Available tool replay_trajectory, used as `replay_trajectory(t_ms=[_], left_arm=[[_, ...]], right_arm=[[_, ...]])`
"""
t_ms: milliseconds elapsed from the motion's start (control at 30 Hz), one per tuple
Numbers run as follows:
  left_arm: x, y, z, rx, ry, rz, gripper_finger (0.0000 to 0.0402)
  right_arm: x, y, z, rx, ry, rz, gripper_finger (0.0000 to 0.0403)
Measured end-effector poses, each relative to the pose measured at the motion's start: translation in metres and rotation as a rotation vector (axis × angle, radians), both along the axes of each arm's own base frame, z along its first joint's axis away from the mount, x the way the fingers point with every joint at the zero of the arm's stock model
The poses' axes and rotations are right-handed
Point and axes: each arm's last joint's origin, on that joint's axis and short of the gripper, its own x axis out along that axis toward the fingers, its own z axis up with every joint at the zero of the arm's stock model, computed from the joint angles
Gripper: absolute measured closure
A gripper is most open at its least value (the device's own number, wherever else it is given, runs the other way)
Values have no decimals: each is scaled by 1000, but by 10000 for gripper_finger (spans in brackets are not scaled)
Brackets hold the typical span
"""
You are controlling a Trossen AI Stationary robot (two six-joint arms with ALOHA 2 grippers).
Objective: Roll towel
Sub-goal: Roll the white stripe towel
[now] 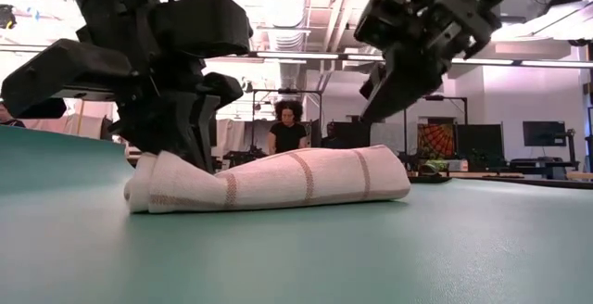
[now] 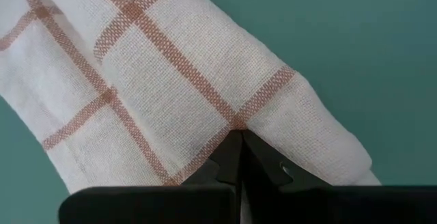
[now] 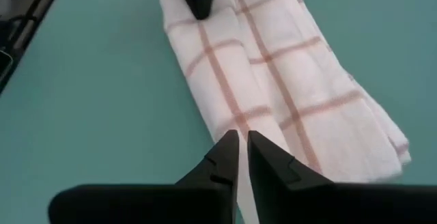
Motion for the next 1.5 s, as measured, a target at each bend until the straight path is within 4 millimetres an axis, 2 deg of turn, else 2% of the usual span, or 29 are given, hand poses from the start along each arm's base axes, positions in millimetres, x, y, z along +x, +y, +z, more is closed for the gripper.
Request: replay_trajectory(t_ms=[133,400,700,867,1067,1200,1500], left_arm=[[2,5,0,-18,13,-4,401],[4,11,0,-30,21,-7,402],[1,8,-1,-16,39,-3,402],[-6,3,-2,59,55,23,401],[-21,-4,-3,257,82,20,401],[-22,-6,-3,322,67,-29,401],[-29,9,-15,366,86,-14,401]], right_arm=[[3,-3,-7,9,-16,5,355],[16,-6,-45,0,48,31,356],[21,-22,-83,52,177,-58,356],[21,-24,-86,53,191,-62,356],[20,-24,-88,111,202,-136,356],[16,-14,-91,143,218,-195,356],[14,16,-92,102,204,-305,356]])
